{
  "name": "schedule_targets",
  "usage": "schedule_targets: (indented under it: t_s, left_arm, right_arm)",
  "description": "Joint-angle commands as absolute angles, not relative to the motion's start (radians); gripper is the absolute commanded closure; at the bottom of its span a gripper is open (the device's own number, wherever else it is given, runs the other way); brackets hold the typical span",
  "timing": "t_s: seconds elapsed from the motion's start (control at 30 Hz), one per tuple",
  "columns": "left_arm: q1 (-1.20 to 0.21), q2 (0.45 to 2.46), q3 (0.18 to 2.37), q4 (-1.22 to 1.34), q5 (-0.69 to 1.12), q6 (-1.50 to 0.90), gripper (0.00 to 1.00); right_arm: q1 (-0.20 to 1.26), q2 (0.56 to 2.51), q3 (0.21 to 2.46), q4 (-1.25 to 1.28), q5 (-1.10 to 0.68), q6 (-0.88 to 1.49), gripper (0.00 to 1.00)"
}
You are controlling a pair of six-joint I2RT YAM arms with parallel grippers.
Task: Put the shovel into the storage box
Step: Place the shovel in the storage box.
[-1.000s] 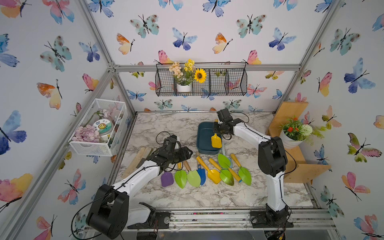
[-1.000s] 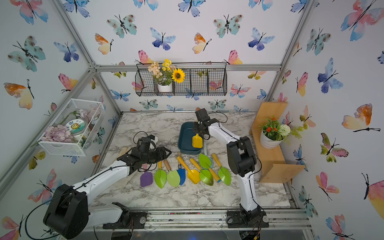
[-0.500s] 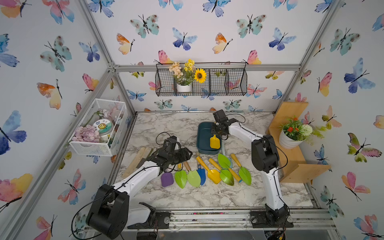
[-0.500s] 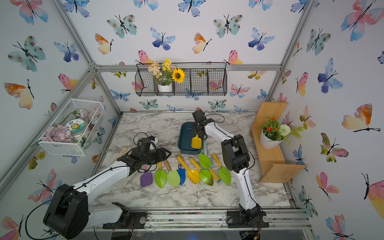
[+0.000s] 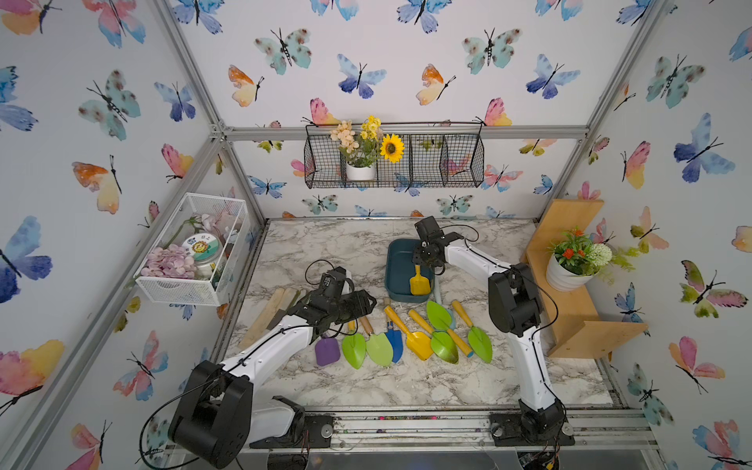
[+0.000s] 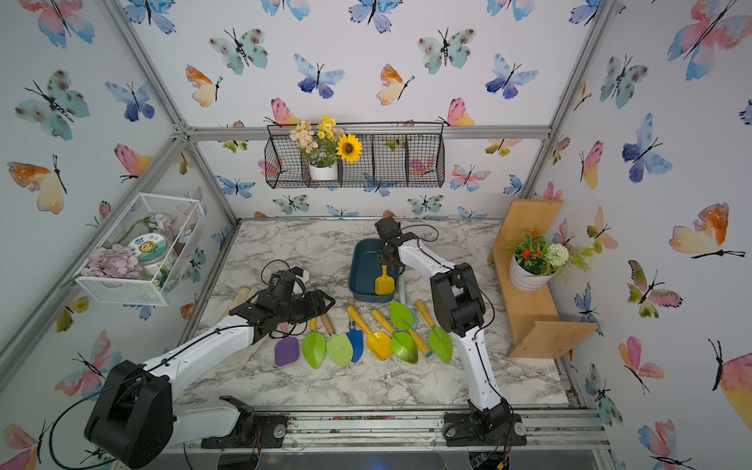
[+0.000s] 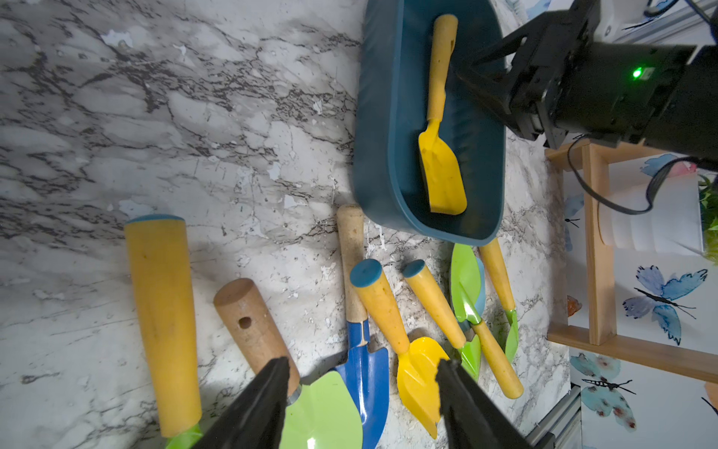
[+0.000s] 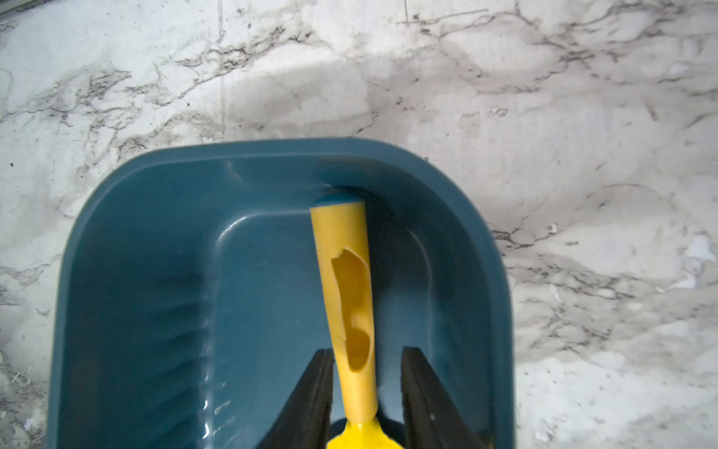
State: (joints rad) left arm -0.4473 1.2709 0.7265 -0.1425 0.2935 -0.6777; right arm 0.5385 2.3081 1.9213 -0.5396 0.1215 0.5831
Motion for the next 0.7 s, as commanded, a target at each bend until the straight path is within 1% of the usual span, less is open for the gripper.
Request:
schedule_targets:
  t_s: [0.0,0.1,0.17,0.4,0.67]
  left_arm:
    - [-0.448,1.240,0.751,-0.195,0.236,-0.660,0.34]
    - [-0.448,1.235,0.762,-0.223,0.217,-0.657,0.34]
    - [-0.448,1.229,0.761,-0.236,0.207,-0.657,0.34]
    - [-0.447,1.208,0.762,-0.294,0.153,-0.660,0.35]
    - [-0.454,1.202,0.774,-0.317,0.151,-0.639,0.37]
  right_arm:
    - [0.546,2.272,1.928,-0.555,0.136,0.582,0.64]
    - [0.546,2.223,1.880,-0.525,0.117,0.572,0.63]
    - [0.548,2.184,1.839,-0.501,0.103,0.564,0.60]
    - [0.550,2.069,1.719,-0.454,0.041,0.518,0.59]
    - [0.551,1.921,1.579,-0.442,0.003,0.465,0.56]
